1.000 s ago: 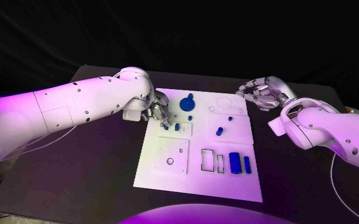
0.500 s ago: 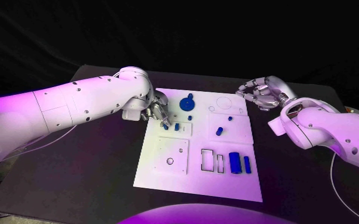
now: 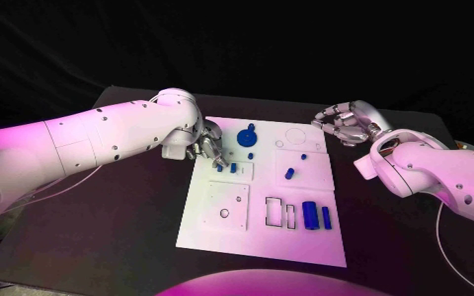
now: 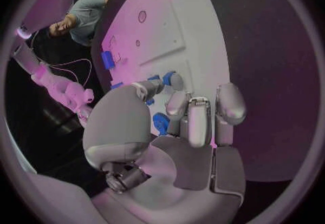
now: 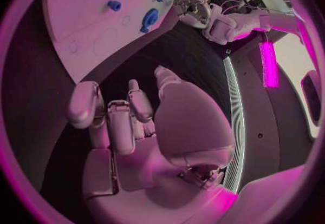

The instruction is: Assemble the parts on the task board

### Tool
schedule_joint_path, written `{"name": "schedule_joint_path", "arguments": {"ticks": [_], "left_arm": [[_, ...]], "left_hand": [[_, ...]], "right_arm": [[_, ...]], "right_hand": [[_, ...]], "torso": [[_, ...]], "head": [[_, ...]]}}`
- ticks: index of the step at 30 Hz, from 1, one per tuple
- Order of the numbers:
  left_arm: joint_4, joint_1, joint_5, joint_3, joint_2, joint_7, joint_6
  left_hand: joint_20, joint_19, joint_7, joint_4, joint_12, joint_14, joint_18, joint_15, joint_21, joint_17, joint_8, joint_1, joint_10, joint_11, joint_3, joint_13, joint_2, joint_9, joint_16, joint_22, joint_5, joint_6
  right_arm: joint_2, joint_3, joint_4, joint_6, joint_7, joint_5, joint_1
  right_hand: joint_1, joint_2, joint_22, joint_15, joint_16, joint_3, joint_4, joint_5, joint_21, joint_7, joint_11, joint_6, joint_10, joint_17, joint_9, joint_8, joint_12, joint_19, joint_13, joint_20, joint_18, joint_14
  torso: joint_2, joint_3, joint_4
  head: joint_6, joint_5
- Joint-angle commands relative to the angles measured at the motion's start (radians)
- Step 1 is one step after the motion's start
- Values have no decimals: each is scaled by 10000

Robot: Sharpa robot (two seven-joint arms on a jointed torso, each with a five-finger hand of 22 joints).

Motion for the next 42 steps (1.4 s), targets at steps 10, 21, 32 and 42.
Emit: {"name": "schedule_joint_path", "arguments": {"ticks": [10, 21, 32, 42], "left_arm": [[49, -38, 52, -22, -53, 101, -116], [201, -38, 277, 48, -227, 102, -602], [419, -34, 718, 157, -478, 236, -1738], [1054, -74, 822, 252, -854, 1920, -4423]], "left_hand": [[5, 45, 30, 22, 15, 617, 11, -71, -70, 846, -64, -99, -20, -57, -250, -37, 77, 5, 54, -8, 38, 97], [13, 61, 38, 55, 17, 618, 9, -61, -81, 847, -181, -630, -13, -47, -1202, -21, 296, 50, 53, 2, 60, 192], [14, 18, 66, 58, -16, 617, 26, -46, -135, 846, -274, -1039, -49, -22, -1940, -76, 330, 106, 51, -81, 19, 129], [412, -2692, 702, 25, -2905, -602, 766, 479, -2949, -1957, -898, 1254, -2874, 559, -1634, -4241, 229, -319, -1557, -4205, 123, -1132]], "right_arm": [[-3, 0, 10, 11, 114, -150, -7], [-3, 0, 4, -5, 117, -179, -9], [1, 0, 1, -20, 123, -190, -15], [-21, 0, 23, -59, 193, -191, -19]], "right_hand": [[19, 64, -4, -57, -49, -84, 0, 45, -57, -14, 22, -89, -82, 38, -9, 67, -57, -44, -20, 4, 83, 436], [7, 64, -17, -56, -55, -94, 5, 43, -75, -13, 23, -96, -87, 25, -11, 69, -61, -54, -26, 4, 87, 433], [-23, 63, -34, -54, -59, -115, 17, 39, -100, -8, 27, -116, -104, 18, -16, 67, -78, -66, -46, 5, 92, 431], [-30, 74, -37, -52, -56, -121, 14, 43, -108, -6, 28, -125, -88, 31, -18, 70, -57, -69, -23, 7, 93, 433]], "torso": [[2, -8, -4], [7, -6, 2], [-7, 2, 11], [7, -1, -1]], "head": [[0, -8], [14, -23], [62, -21], [167, -120]]}}
